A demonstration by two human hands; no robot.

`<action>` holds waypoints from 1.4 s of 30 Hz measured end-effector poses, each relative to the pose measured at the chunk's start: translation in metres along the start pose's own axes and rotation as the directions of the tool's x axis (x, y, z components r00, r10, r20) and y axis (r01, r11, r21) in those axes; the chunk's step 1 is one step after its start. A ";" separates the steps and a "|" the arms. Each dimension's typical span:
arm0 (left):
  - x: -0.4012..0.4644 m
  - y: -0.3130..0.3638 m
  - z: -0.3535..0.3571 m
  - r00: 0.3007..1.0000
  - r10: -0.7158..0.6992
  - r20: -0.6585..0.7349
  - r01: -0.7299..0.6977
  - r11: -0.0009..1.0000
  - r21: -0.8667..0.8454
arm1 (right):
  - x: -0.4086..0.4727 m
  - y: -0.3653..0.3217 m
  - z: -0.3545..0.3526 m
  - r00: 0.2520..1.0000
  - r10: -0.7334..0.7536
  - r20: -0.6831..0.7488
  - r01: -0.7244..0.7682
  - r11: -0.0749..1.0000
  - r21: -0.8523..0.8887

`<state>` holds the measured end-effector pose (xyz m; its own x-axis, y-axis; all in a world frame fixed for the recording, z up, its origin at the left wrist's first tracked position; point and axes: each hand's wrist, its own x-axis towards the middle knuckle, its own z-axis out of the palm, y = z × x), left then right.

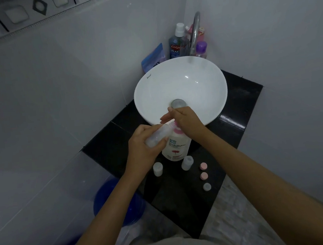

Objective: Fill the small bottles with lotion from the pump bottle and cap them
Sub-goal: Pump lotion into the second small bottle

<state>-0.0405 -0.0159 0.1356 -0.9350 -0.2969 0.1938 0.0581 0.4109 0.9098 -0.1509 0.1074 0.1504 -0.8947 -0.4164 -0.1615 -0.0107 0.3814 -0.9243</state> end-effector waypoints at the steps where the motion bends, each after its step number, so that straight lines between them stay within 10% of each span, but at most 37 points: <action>1: -0.001 -0.001 0.000 1.000 -0.008 0.004 0.008 1.000 -0.007 | -0.001 0.000 -0.001 1.000 0.005 0.018 -0.004 1.000 -0.013; 6: -0.002 0.002 -0.002 1.000 0.001 -0.021 -0.003 0.998 -0.063 | -0.005 -0.018 -0.015 0.985 0.039 0.169 -0.045 0.999 0.029; 42: 0.003 0.003 -0.005 0.999 -0.018 0.046 0.025 0.988 -0.155 | -0.006 -0.013 -0.011 0.999 -0.023 0.045 0.026 0.998 -0.059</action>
<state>-0.0415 -0.0200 0.1406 -0.9509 -0.2648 0.1604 0.0882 0.2649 0.9602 -0.1505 0.1141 0.1676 -0.8734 -0.4616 -0.1553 -0.0600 0.4184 -0.9063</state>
